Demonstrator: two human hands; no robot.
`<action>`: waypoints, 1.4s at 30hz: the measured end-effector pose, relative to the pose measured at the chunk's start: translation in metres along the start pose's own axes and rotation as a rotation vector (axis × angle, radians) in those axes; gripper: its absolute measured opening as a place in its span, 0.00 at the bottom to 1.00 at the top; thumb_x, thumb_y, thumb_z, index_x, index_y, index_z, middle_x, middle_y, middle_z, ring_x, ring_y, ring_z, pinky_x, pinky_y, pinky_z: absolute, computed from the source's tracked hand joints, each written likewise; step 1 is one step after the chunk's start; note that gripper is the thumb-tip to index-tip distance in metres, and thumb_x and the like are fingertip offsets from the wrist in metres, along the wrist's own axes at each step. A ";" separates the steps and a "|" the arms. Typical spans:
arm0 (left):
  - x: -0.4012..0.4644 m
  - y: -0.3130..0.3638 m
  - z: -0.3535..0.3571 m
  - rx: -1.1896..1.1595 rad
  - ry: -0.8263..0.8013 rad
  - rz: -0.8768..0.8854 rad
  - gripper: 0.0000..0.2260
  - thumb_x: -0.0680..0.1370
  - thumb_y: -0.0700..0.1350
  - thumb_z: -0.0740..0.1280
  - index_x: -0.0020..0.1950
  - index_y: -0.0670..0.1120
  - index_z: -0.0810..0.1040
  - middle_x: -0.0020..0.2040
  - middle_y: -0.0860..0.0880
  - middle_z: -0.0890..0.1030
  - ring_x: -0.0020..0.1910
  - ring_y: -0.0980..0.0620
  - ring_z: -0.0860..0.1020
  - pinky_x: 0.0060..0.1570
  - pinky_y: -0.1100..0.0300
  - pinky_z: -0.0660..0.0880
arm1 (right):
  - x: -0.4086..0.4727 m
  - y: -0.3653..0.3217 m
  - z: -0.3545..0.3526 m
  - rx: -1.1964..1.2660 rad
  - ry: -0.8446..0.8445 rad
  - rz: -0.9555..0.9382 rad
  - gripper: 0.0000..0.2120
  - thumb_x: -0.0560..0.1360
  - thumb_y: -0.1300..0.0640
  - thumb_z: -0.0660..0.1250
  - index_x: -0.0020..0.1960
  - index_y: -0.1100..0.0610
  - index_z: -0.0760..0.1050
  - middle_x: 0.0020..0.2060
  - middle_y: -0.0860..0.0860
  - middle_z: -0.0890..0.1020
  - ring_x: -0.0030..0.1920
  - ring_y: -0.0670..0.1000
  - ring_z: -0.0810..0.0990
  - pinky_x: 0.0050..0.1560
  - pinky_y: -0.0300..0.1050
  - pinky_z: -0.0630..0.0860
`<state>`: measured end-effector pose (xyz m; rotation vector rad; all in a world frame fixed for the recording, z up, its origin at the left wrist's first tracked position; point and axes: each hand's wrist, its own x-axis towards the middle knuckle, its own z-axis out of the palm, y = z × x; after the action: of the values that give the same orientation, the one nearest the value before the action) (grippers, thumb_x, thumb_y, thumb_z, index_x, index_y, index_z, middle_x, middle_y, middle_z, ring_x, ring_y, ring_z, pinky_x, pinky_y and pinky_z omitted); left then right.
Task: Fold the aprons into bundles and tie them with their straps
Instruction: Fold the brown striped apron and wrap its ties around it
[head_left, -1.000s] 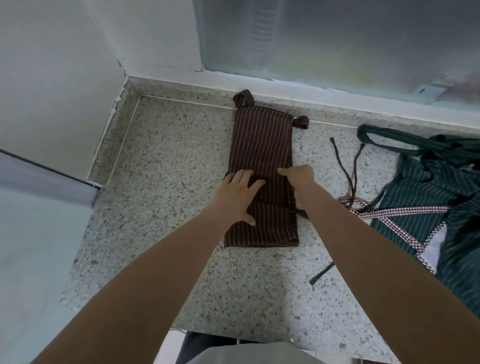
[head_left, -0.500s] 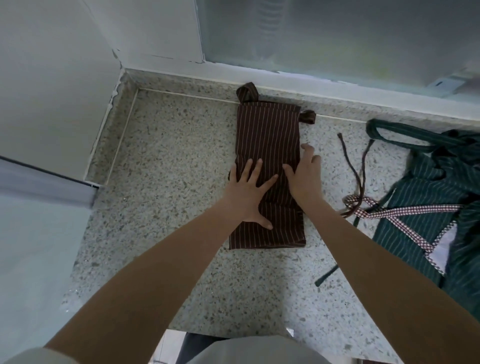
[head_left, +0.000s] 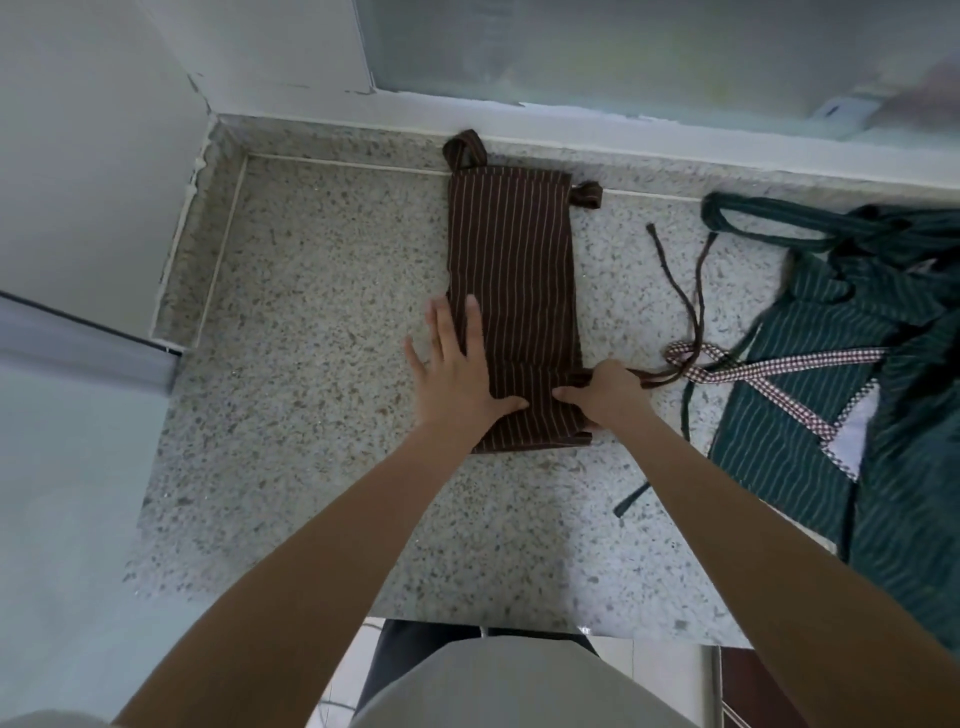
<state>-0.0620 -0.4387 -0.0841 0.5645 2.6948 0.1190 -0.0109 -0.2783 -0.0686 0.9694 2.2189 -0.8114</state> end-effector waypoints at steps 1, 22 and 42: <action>-0.005 0.001 0.003 -0.037 0.015 -0.036 0.60 0.65 0.70 0.68 0.73 0.42 0.28 0.75 0.39 0.33 0.75 0.41 0.36 0.71 0.41 0.41 | 0.000 0.002 0.002 0.014 -0.018 0.021 0.20 0.74 0.50 0.70 0.32 0.58 0.65 0.28 0.52 0.71 0.28 0.48 0.69 0.25 0.39 0.63; -0.027 -0.001 0.029 0.143 0.125 0.151 0.46 0.73 0.70 0.54 0.75 0.45 0.33 0.77 0.45 0.36 0.76 0.47 0.36 0.72 0.49 0.37 | -0.024 0.017 0.039 0.348 0.199 -0.147 0.20 0.77 0.61 0.61 0.28 0.58 0.59 0.25 0.53 0.65 0.28 0.51 0.65 0.31 0.44 0.60; 0.045 -0.020 -0.028 0.037 -0.015 0.398 0.28 0.80 0.55 0.58 0.77 0.46 0.54 0.78 0.50 0.53 0.76 0.53 0.49 0.73 0.55 0.47 | -0.006 -0.010 0.013 -0.307 0.400 -0.515 0.33 0.76 0.58 0.66 0.75 0.58 0.52 0.74 0.57 0.52 0.74 0.57 0.53 0.72 0.50 0.59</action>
<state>-0.1185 -0.4390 -0.0770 1.1014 2.5400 0.1707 -0.0120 -0.2953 -0.0700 0.4373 2.8968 -0.4813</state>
